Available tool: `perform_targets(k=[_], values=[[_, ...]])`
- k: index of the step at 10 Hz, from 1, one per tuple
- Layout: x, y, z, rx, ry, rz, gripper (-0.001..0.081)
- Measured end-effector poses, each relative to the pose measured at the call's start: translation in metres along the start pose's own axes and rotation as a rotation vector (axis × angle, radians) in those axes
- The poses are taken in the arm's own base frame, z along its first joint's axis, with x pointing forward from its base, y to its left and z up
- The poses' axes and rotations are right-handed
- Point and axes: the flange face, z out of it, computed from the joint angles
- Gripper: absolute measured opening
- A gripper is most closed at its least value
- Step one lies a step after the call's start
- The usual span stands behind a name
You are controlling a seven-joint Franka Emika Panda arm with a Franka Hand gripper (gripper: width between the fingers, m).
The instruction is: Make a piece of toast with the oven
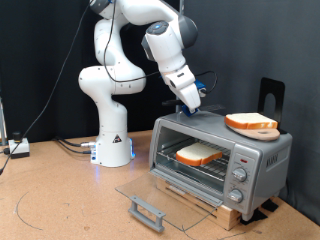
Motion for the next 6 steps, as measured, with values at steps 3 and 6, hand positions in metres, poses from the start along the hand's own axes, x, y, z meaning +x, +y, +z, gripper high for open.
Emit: perform_targets(k=[3, 6], values=[[0.006, -0.003, -0.002, 0.028, 0.026, -0.059, 0.0570], [0.009, -0.014, -0.026, 0.061, 0.075, -0.131, 0.0791]])
